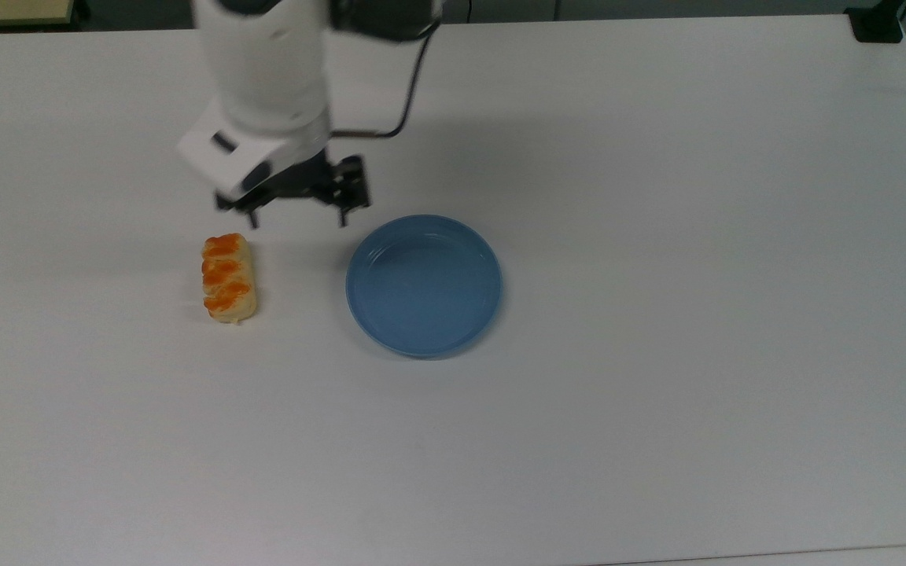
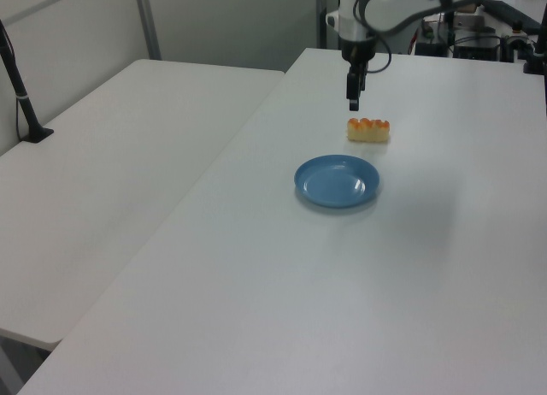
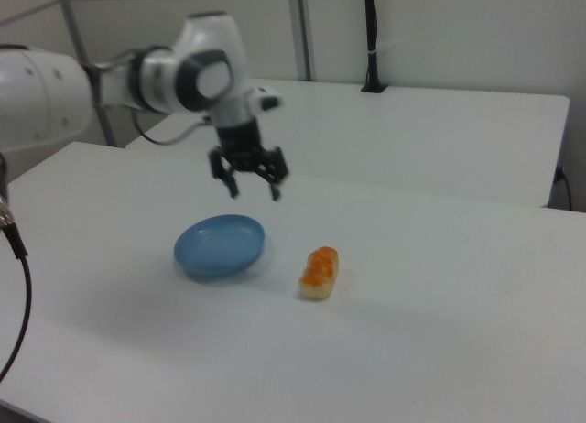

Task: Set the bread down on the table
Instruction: 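Lower the bread roll onto the table, release, and raise the gripper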

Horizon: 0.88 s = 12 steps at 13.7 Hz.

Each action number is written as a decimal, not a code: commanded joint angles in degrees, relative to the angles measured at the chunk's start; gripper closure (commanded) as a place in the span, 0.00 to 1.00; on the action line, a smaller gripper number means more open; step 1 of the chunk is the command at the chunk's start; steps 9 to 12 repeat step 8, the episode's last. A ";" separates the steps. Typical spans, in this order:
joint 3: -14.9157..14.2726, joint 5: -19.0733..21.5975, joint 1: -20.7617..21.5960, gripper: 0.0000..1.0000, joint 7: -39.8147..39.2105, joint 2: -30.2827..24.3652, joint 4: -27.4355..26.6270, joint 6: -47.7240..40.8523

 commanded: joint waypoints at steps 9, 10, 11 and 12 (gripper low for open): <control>-0.98 -0.20 7.17 0.00 14.47 -14.21 -3.16 -14.23; -0.98 -0.20 7.17 0.00 14.47 -14.21 -3.16 -14.23; -0.98 -0.20 7.17 0.00 14.47 -14.21 -3.16 -14.23; -0.98 -0.20 7.17 0.00 14.47 -14.21 -3.16 -14.23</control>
